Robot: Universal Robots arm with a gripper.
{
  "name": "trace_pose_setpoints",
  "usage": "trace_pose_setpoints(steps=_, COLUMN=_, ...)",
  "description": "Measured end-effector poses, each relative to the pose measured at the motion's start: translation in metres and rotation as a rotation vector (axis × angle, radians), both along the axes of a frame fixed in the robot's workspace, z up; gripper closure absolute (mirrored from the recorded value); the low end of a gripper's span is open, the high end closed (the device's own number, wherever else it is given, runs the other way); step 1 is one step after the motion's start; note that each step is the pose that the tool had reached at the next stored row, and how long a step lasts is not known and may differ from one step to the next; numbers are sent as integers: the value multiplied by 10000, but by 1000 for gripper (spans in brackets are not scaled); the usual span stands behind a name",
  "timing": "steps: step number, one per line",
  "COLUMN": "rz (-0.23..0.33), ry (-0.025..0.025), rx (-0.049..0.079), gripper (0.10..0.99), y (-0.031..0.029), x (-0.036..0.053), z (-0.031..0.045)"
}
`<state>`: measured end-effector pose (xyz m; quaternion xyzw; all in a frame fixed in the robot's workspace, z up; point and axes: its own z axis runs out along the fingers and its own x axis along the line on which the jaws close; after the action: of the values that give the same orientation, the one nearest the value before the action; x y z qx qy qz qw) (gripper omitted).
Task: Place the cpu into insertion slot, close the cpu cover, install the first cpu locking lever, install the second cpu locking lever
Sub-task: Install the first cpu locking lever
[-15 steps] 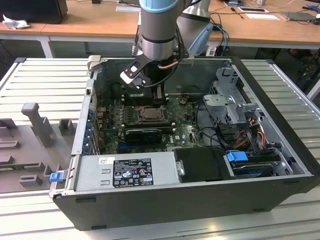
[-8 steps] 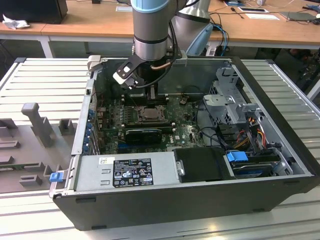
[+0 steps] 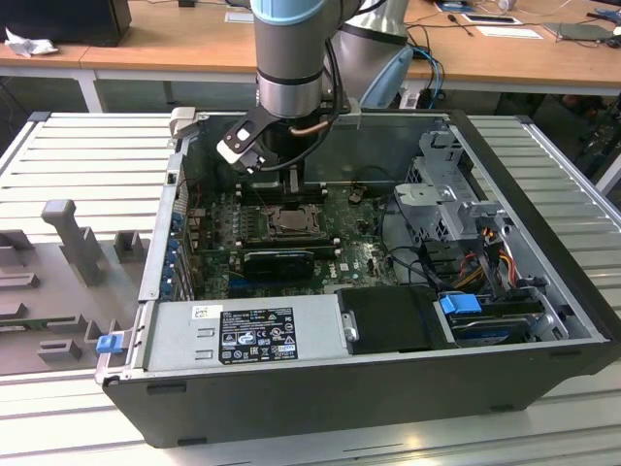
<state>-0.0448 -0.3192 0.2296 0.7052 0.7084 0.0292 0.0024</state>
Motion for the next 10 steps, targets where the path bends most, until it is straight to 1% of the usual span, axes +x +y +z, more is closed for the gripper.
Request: trace_pose_setpoints(steps=10, rz=-1, ry=-1, rx=6, gripper=980, y=0, x=0, z=62)
